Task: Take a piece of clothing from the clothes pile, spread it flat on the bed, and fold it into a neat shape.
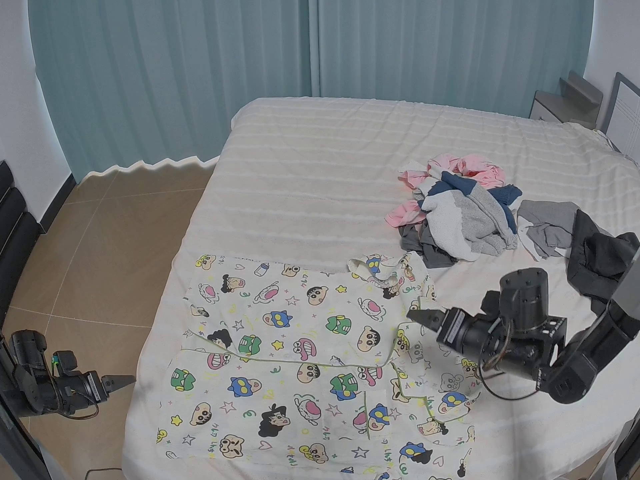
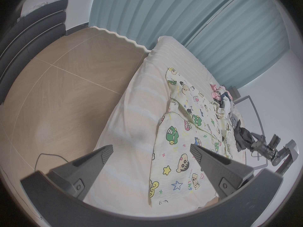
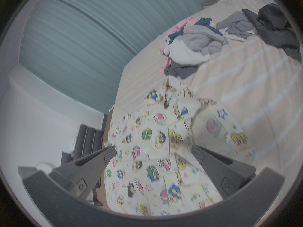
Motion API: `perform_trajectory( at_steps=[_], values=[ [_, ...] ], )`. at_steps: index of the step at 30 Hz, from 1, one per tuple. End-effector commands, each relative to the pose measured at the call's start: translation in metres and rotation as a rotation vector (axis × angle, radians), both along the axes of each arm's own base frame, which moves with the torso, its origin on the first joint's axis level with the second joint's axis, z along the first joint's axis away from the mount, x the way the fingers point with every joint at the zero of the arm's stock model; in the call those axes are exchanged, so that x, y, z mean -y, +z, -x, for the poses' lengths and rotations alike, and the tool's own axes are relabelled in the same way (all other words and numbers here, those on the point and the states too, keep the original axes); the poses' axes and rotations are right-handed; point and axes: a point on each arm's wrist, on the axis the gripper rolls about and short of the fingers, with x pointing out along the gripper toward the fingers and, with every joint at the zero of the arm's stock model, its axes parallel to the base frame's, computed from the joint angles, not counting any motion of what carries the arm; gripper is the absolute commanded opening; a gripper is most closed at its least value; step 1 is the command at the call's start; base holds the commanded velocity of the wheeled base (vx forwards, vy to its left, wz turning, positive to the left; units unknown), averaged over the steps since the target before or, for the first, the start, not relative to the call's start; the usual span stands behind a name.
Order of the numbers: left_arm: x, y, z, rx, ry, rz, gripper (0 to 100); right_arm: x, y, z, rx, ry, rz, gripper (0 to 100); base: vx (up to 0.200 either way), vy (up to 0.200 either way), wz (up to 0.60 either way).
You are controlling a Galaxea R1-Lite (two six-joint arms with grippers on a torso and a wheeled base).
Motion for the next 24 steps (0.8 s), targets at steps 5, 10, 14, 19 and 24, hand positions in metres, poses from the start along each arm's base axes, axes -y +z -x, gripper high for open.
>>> perform_trajectory(
  at_steps=[5, 10, 14, 19, 24],
  values=[
    [0.008, -0.001, 0.012, -0.005, -0.006, 0.023, 100, -0.029, -0.015, -0.080, 0.021, -0.070, -0.102, 100, 0.000, 0.000, 0.00],
    [0.012, 0.000, 0.018, -0.020, -0.005, 0.039, 100, -0.053, -0.037, -0.125, -0.043, -0.070, -0.074, 100, 0.000, 0.000, 0.00],
    [0.014, 0.000, 0.022, -0.029, -0.005, 0.045, 100, -0.062, -0.046, -0.145, -0.070, -0.075, -0.057, 100, 0.000, 0.000, 0.00],
    [0.011, 0.007, 0.026, 0.002, 0.023, 0.026, 100, -0.076, -0.054, -0.163, -0.116, -0.083, -0.025, 100, 0.000, 0.000, 0.00],
    [0.010, 0.009, 0.027, 0.013, 0.034, 0.021, 100, -0.077, -0.056, -0.165, -0.126, -0.083, -0.017, 100, 0.000, 0.000, 0.00]
  ],
)
